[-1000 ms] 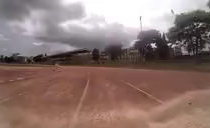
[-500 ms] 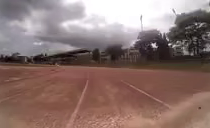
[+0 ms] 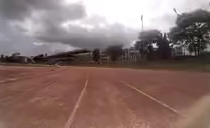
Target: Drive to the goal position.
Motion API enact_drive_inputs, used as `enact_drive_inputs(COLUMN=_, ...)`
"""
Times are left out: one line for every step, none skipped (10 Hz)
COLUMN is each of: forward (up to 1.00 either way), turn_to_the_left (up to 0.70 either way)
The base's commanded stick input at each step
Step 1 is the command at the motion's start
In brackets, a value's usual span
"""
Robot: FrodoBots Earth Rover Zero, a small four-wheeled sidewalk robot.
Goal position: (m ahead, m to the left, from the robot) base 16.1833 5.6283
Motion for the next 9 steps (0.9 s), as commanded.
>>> enact_drive_inputs(forward=0.45, turn_to_the_left=0.0)
enact_drive_inputs(forward=0.45, turn_to_the_left=0.0)
enact_drive_inputs(forward=0.45, turn_to_the_left=0.0)
enact_drive_inputs(forward=0.45, turn_to_the_left=0.0)
enact_drive_inputs(forward=0.45, turn_to_the_left=0.0)
enact_drive_inputs(forward=0.45, turn_to_the_left=0.0)
enact_drive_inputs(forward=0.45, turn_to_the_left=0.0)
enact_drive_inputs(forward=0.45, turn_to_the_left=0.0)
enact_drive_inputs(forward=0.45, turn_to_the_left=0.0)
